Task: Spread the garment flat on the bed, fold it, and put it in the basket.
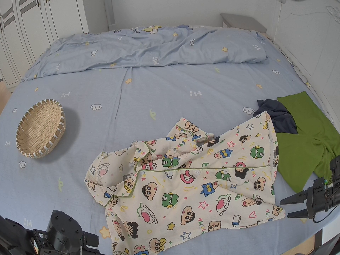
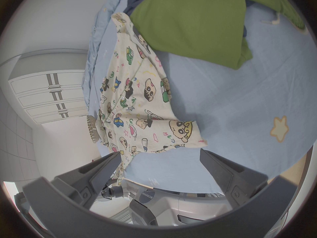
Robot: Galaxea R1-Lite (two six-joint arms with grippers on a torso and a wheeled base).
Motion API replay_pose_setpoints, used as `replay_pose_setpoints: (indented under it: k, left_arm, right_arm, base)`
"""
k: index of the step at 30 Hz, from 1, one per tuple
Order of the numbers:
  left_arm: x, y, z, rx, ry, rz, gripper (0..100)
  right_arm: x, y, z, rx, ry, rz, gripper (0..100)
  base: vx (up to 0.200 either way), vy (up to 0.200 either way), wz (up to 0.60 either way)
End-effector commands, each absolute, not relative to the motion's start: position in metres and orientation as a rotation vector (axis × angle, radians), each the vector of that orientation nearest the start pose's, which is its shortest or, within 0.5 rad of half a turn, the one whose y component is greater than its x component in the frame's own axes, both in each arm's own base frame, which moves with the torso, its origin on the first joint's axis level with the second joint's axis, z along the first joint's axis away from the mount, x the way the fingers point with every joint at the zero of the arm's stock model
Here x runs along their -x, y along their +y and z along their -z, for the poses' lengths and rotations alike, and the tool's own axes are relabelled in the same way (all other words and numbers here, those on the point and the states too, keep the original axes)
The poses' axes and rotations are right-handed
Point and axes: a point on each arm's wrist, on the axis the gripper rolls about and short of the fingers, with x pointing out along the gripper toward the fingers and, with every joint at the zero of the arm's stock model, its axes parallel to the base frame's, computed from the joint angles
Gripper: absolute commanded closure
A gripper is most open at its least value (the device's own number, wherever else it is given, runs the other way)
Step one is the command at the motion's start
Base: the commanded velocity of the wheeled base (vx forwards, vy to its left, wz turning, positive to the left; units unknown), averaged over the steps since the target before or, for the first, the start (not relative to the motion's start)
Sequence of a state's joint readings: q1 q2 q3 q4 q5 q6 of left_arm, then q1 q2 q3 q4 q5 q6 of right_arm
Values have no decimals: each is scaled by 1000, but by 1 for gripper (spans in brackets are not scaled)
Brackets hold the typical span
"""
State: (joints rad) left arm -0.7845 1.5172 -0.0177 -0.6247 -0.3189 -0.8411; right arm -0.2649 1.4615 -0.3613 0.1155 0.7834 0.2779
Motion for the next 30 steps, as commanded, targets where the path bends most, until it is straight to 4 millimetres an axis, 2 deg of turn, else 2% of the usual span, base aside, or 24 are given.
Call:
replay_pose_setpoints:
  k: [1, 4, 5, 10, 14, 17, 19, 21, 23, 30]
  left_arm:
    - [-90, -99, -44, 431, 1292, 561, 100]
    - [-89, -99, -40, 395, 1308, 531, 100]
    - [-89, -98, -38, 384, 1314, 512, 0]
    - [-91, -97, -35, 342, 1292, 457, 0]
    - [-89, -96, -41, 359, 1262, 481, 0]
    - [-85, -92, -51, 394, 1204, 523, 0]
    - [-74, -83, -68, 437, 1118, 601, 0]
    - [-70, -80, -73, 450, 1095, 625, 0]
    - [-57, -68, -89, 489, 1053, 717, 0]
    - [-27, -41, -123, 423, 1117, 785, 0]
  right_arm:
    - [-139, -25, -105, -828, 1040, -305, 0]
    - [-139, -26, -112, -819, 1015, -303, 0]
    - [-139, -27, -113, -817, 1008, -303, 0]
    - [-140, -27, -122, -792, 966, -318, 0]
    - [-142, -26, -125, -782, 958, -328, 0]
    - [-143, -26, -126, -780, 956, -330, 0]
    - [-145, -26, -128, -777, 949, -333, 0]
    - [-145, -26, -129, -776, 947, -335, 0]
    - [-147, -27, -132, -774, 937, -340, 0]
    - [-148, -25, -134, -769, 937, -350, 0]
  base:
    - [0, 0, 0]
    - [0, 0, 0]
    - [0, 0, 0]
    - [0, 0, 0]
    - [0, 0, 0]
    - [0, 0, 0]
    - [0, 0, 0]
    - [0, 0, 0]
    - [0, 0, 0]
    - [0, 0, 0]
